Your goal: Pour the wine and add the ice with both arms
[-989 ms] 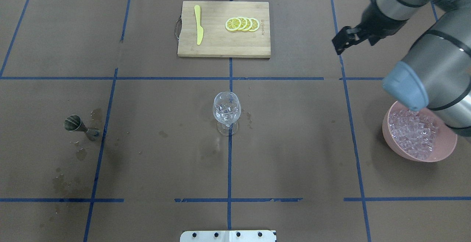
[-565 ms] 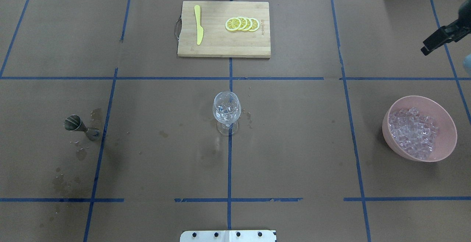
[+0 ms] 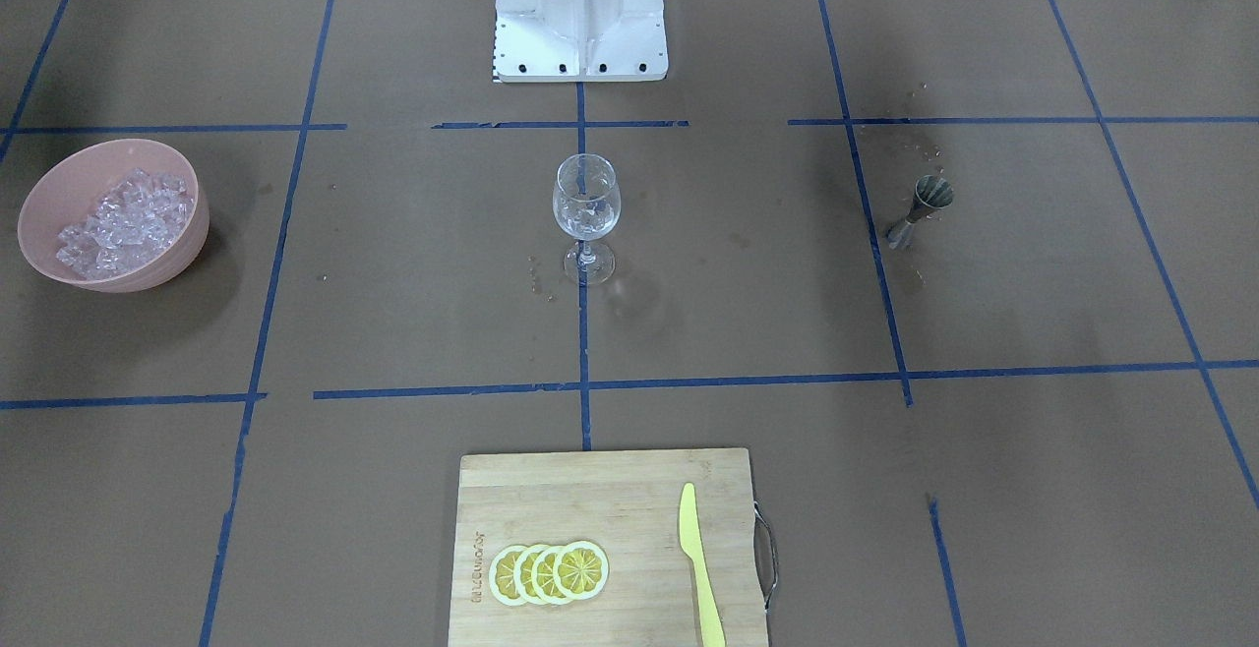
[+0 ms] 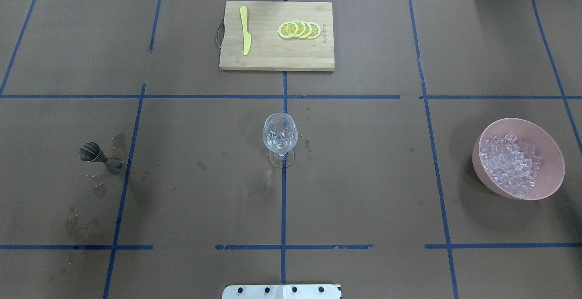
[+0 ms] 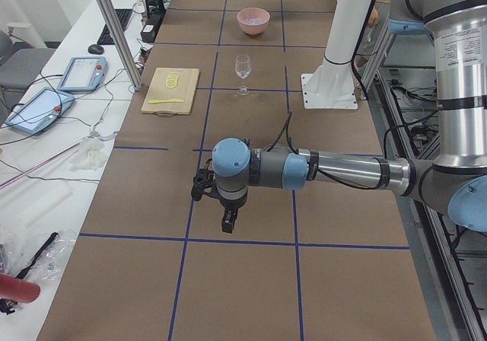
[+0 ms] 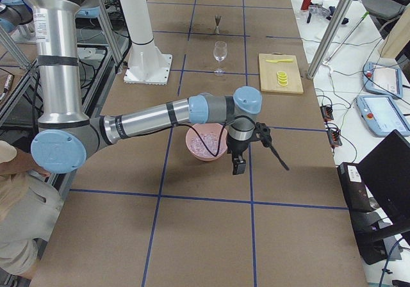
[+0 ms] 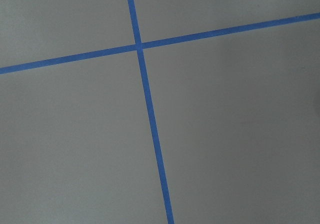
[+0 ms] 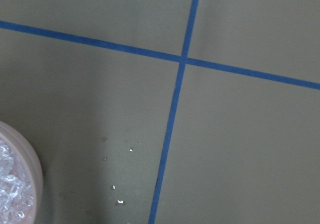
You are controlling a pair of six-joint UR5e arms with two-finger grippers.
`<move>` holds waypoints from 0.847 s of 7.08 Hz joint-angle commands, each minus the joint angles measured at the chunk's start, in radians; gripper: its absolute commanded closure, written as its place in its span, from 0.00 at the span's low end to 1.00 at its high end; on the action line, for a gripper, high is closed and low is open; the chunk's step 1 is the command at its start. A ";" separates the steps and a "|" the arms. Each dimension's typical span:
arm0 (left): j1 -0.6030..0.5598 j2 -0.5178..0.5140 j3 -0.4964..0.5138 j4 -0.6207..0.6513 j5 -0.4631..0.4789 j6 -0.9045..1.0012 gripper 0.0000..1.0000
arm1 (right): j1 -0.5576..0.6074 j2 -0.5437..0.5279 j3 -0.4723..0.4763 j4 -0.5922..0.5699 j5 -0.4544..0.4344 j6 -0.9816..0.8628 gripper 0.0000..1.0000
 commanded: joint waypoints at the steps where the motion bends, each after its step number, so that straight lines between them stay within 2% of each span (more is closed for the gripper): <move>1: 0.000 -0.001 -0.001 -0.001 0.000 0.000 0.00 | 0.041 -0.032 -0.020 -0.001 0.003 -0.052 0.00; 4: 0.000 -0.006 -0.001 -0.001 0.000 0.000 0.00 | 0.088 -0.063 -0.032 0.005 0.040 -0.107 0.00; 6: 0.000 -0.006 -0.001 -0.001 0.000 0.000 0.00 | 0.101 -0.083 -0.125 0.146 0.107 -0.104 0.00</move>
